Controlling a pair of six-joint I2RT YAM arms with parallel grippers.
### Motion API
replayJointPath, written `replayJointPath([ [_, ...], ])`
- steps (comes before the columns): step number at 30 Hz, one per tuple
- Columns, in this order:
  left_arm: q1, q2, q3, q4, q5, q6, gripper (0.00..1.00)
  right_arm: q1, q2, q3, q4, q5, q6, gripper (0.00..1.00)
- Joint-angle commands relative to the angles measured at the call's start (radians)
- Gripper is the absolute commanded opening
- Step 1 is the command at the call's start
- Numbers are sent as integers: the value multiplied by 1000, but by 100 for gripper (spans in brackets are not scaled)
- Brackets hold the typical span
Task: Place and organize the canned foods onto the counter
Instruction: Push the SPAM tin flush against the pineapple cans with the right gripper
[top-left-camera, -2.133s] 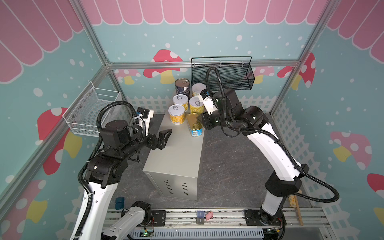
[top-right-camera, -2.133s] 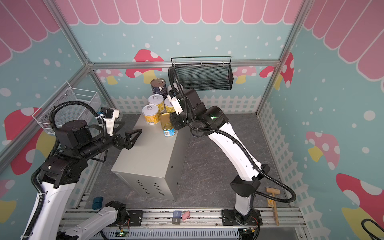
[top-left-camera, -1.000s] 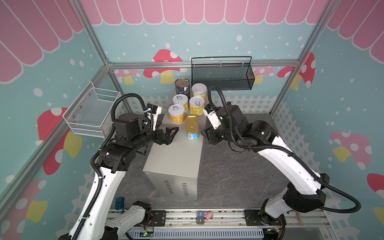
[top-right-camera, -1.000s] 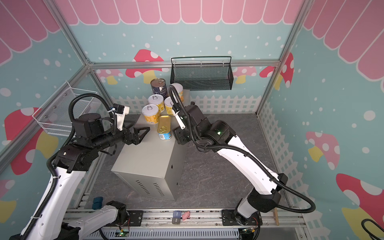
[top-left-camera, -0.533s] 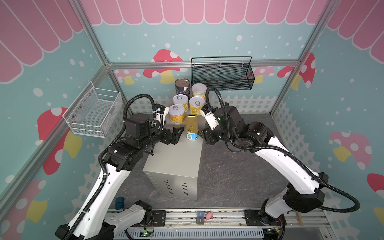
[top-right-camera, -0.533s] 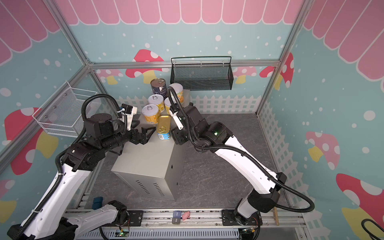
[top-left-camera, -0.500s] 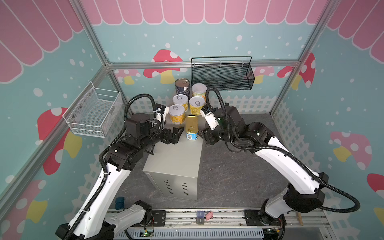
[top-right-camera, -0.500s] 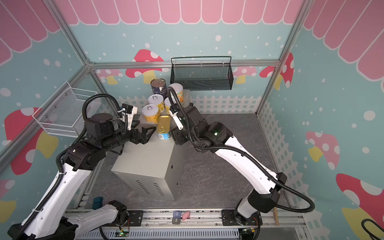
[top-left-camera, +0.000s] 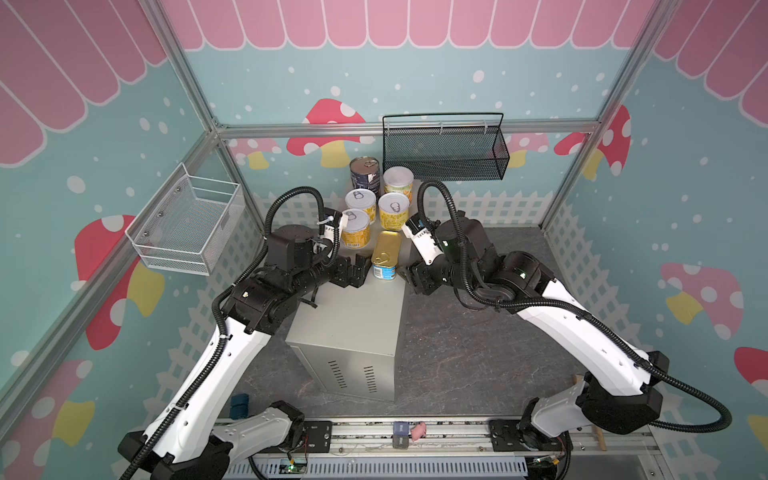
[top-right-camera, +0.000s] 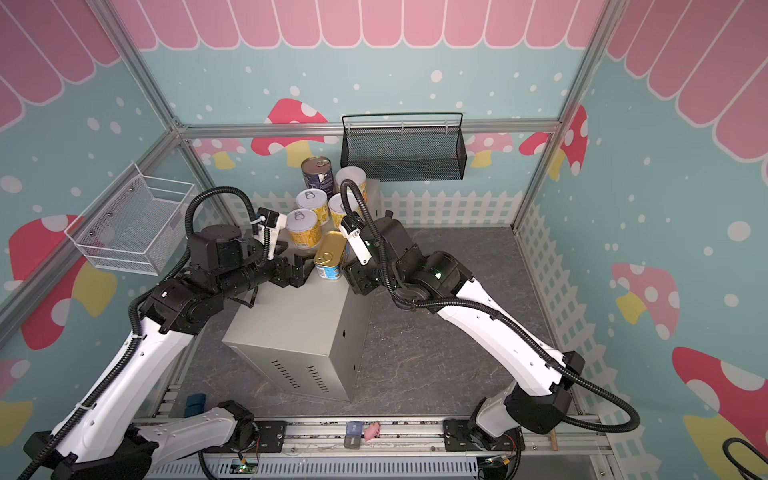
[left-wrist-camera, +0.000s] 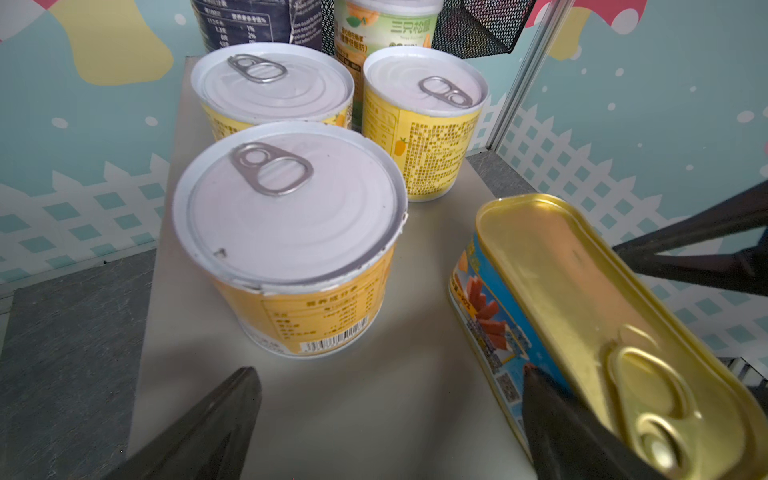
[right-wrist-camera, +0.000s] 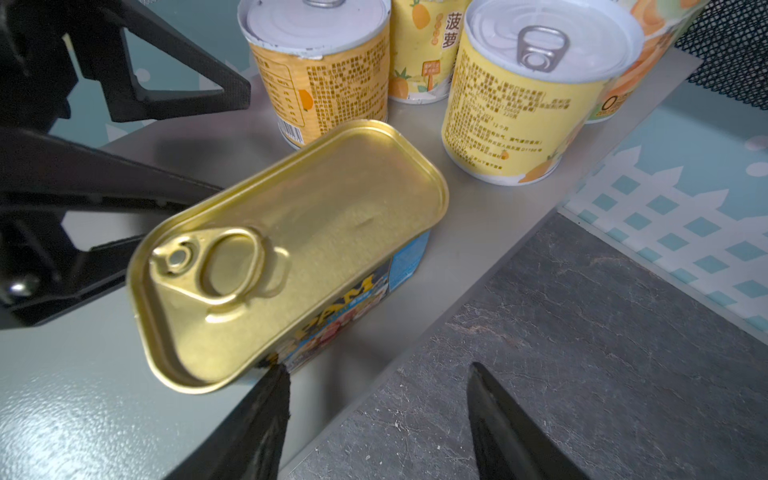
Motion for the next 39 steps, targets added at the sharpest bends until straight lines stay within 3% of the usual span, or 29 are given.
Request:
replayJointPath([
  [1, -8, -2, 2, 19, -9, -1, 99, 0, -19, -16, 31, -9, -15, 69],
  [7, -6, -25, 3, 17, -70, -4, 99, 0, -64, -40, 23, 12, -19, 69],
  [16, 14, -126, 17, -44, -118, 20, 99, 10, -166, -195, 137, -159, -113, 65],
  [20, 25, -160, 27, -83, -40, 56, 99, 55, -154, -239, 223, -135, -144, 65],
  [27, 27, -205, 41, -143, 95, 118, 99, 65, -133, -271, 334, -93, -78, 62],
  [39, 32, -219, 19, -131, 104, 128, 99, 66, -116, -351, 461, -54, -16, 63],
])
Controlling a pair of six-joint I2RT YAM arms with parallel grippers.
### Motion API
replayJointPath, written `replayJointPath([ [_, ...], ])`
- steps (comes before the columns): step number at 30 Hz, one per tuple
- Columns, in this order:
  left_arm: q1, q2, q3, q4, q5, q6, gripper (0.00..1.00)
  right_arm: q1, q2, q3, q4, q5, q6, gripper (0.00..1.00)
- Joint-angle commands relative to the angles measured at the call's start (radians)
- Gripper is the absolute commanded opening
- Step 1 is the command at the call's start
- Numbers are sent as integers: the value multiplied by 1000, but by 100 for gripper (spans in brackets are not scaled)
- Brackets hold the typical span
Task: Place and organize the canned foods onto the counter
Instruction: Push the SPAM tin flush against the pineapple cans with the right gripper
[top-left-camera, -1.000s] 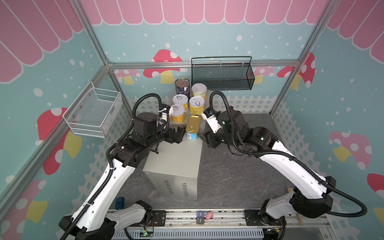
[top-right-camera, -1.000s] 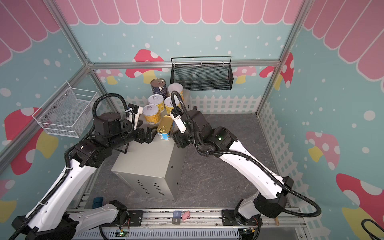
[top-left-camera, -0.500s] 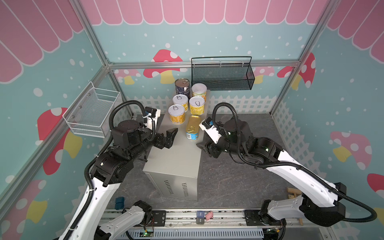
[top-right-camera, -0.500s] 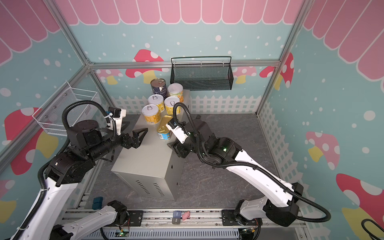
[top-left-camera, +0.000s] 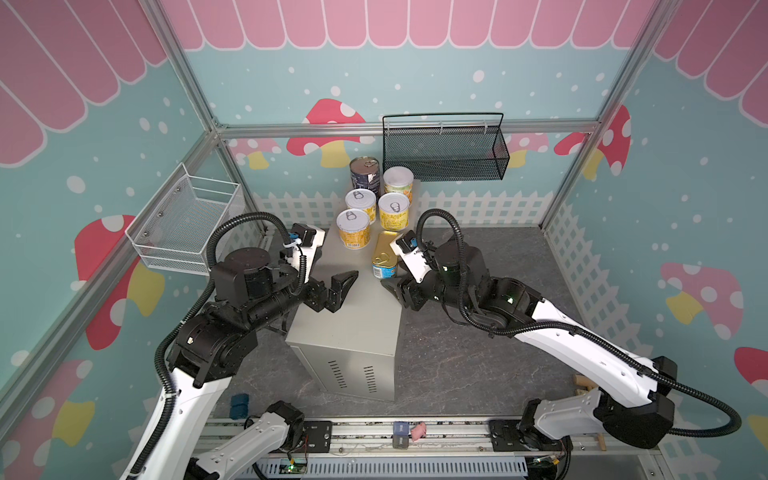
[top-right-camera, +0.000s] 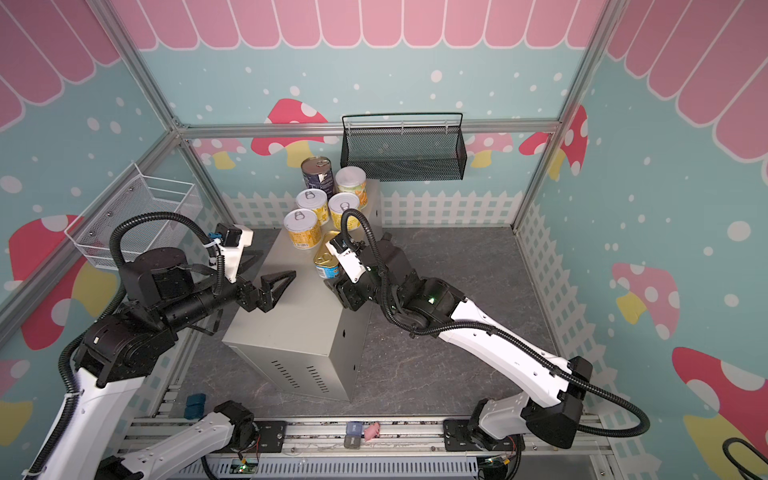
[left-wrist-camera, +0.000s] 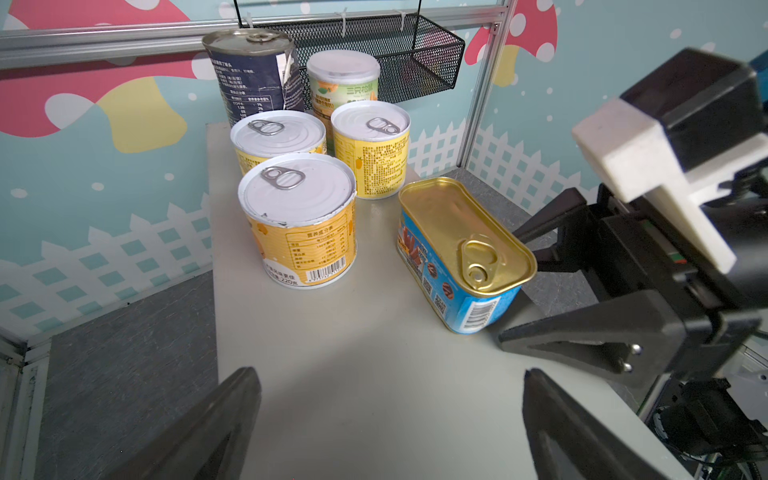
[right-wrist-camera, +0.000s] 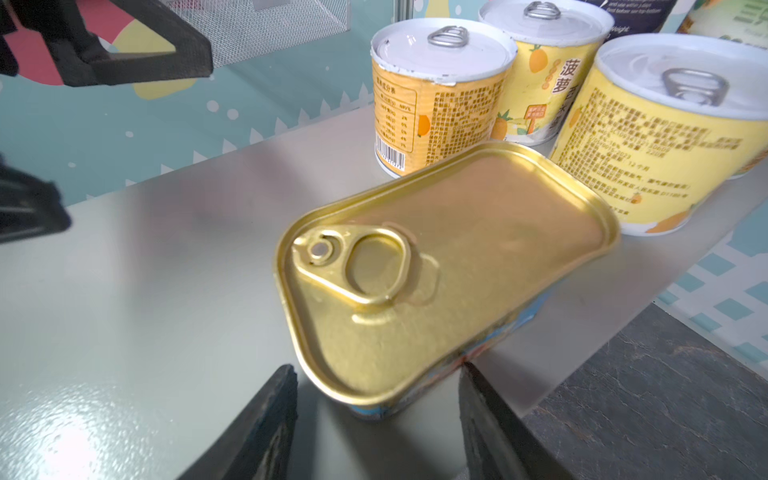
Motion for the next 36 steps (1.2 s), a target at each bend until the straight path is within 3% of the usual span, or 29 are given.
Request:
replayJointPath([
  [1, 10, -15, 2, -12, 19, 27, 99, 6, 3, -20, 63, 27, 20, 62],
  [16, 17, -16, -2, 0, 15, 23, 99, 5, 19, -35, 80, 124, 22, 57],
  [36, 17, -18, -1, 3, 9, 27, 99, -18, 52, -31, 113, 130, 2, 56],
])
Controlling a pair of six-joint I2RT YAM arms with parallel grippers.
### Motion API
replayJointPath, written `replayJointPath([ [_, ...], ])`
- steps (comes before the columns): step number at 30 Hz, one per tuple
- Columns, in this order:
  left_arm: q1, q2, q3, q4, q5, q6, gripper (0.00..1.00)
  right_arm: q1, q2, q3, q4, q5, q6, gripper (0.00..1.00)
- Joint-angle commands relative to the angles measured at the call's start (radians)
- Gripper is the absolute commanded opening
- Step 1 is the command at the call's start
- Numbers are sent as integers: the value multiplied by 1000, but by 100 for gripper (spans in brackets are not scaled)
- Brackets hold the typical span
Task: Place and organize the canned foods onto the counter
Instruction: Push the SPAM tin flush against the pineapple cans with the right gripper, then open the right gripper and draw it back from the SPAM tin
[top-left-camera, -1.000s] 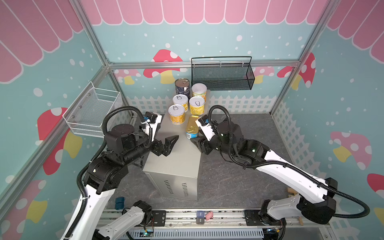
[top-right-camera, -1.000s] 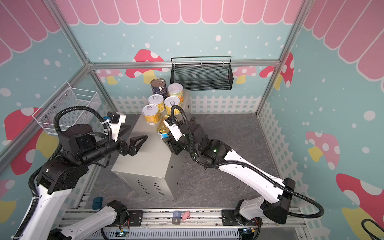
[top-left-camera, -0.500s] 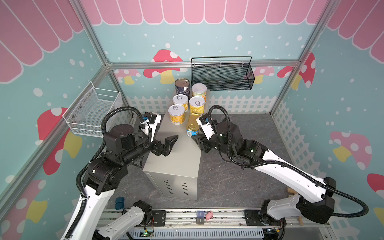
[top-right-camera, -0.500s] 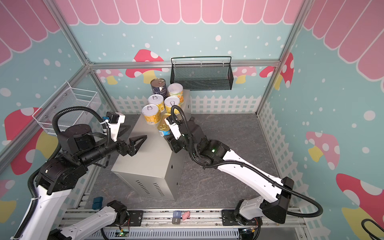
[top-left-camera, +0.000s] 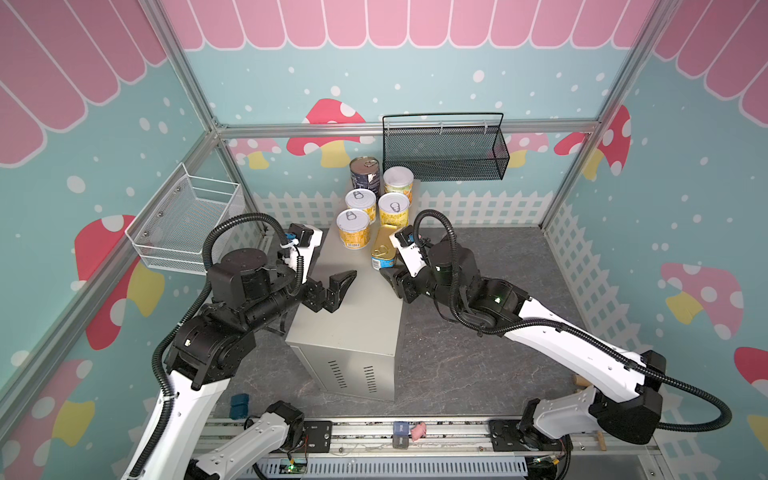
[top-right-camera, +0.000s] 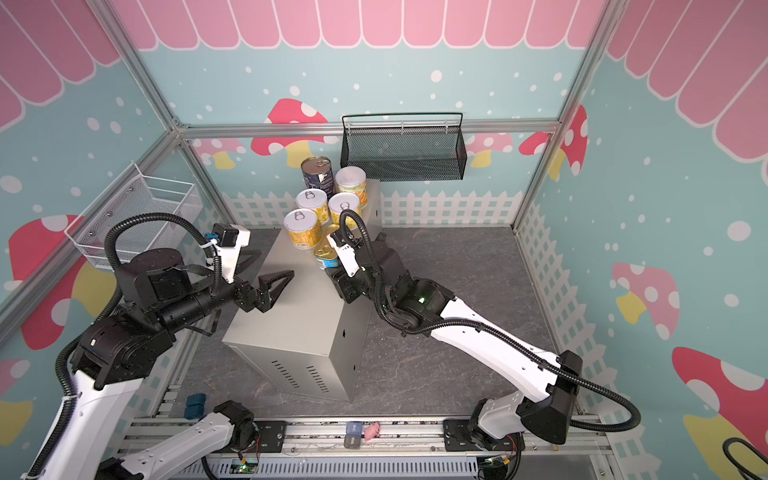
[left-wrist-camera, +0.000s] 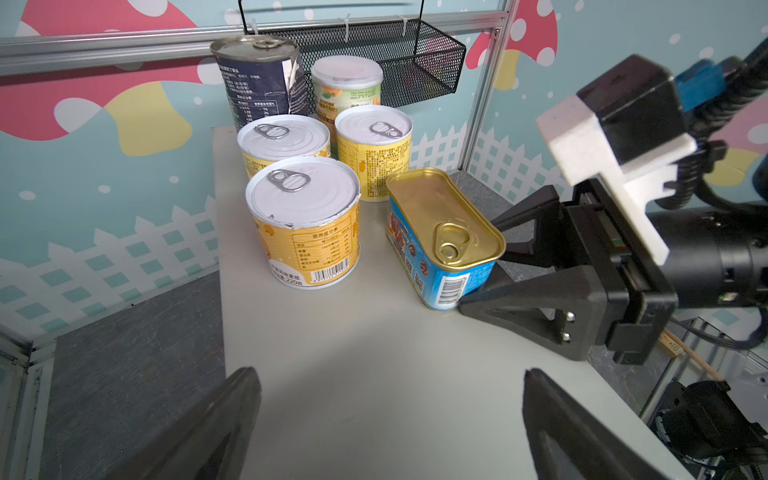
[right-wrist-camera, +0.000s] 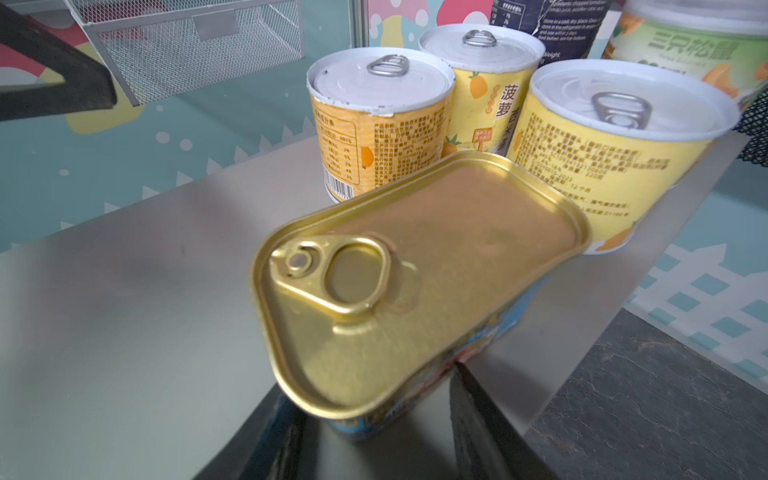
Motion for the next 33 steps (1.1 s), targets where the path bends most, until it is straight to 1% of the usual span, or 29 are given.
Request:
replayJointPath([
  [1, 5, -10, -3, 1, 5, 26, 99, -16, 15, -10, 8, 17, -12, 56],
  [19, 5, -7, -8, 7, 8, 23, 99, -58, 10, -38, 35, -20, -26, 56],
  [20, 28, -6, -9, 6, 10, 23, 99, -59, 8, -39, 35, -22, -27, 56],
  [33, 44, -7, -17, 16, 26, 19, 99, -80, 16, -38, 45, -46, -38, 56],
])
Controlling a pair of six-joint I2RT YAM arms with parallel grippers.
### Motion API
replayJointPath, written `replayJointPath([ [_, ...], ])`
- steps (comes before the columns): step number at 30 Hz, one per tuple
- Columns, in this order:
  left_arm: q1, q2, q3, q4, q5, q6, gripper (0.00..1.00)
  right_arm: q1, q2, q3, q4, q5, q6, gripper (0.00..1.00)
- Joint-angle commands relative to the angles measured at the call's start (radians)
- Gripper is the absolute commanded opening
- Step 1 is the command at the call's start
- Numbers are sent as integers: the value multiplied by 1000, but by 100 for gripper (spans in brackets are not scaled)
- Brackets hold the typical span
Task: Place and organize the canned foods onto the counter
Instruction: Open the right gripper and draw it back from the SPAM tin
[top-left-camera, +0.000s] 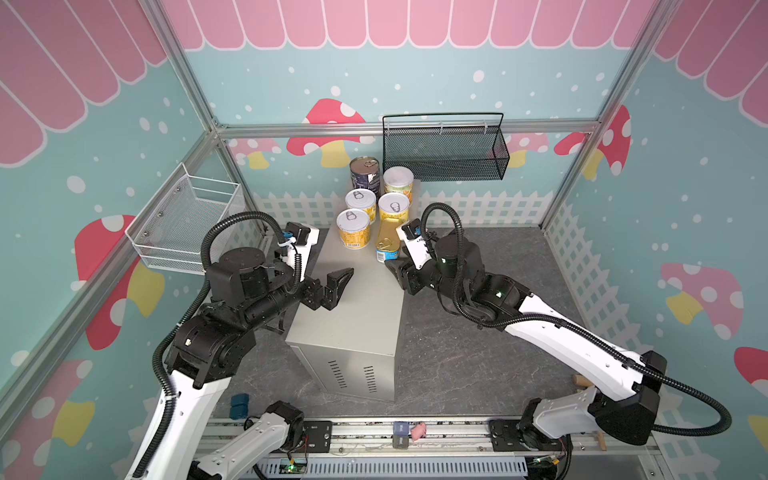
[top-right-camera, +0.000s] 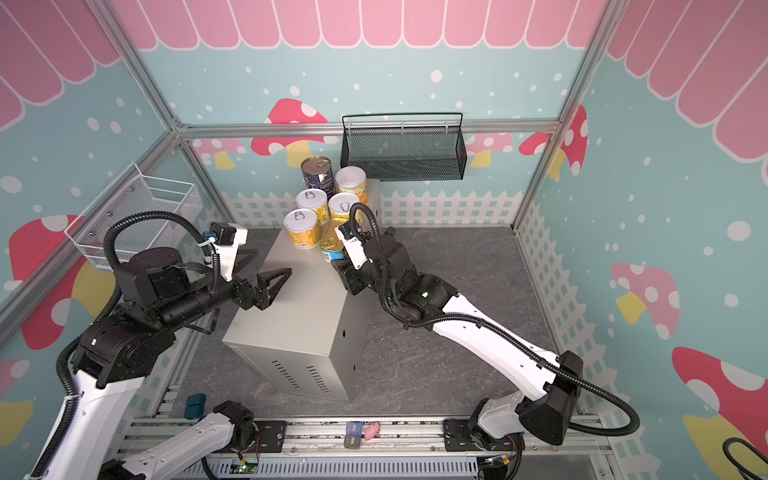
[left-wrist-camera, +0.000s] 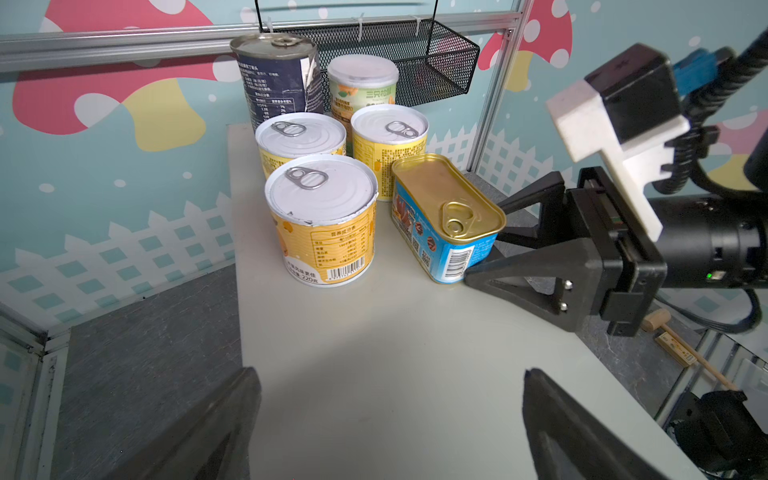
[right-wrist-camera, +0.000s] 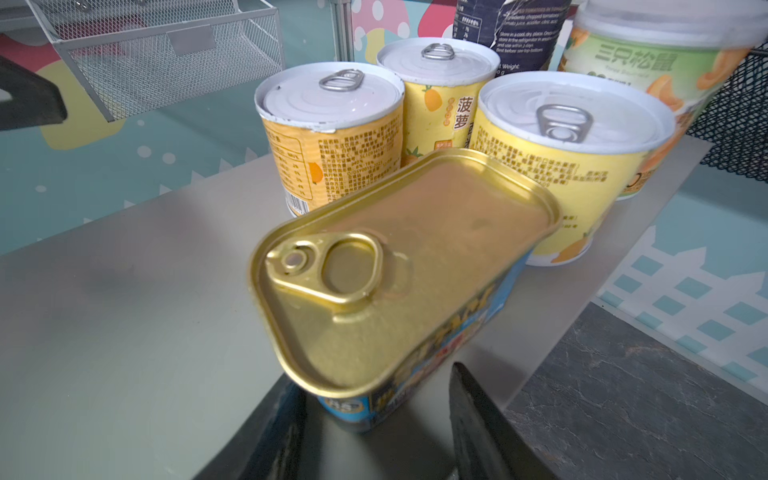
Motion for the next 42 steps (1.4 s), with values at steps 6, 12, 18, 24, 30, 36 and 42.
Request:
replayJointPath([
  [6, 19, -2, -15, 20, 34, 14, 99, -15, 20, -14, -7, -23, -26, 57],
  [12, 30, -4, -19, 25, 45, 11, 99, -20, -42, -33, -17, -47, -29, 68],
  [18, 48, -21, -34, 33, 70, 4, 99, -59, -160, -63, -67, -32, -23, 80],
  [24, 65, -47, -62, 47, 83, 0, 99, -143, -183, -45, -99, -35, 8, 86],
  [30, 47, -70, -81, 52, 60, 5, 99, -166, -117, -4, -92, -60, 16, 90],
  [36, 38, -74, -86, 53, 57, 9, 99, -169, -64, 28, -83, -73, 11, 91],
  [42, 36, -66, -83, 46, 93, 8, 99, -169, -25, 53, -78, -84, 5, 92],
])
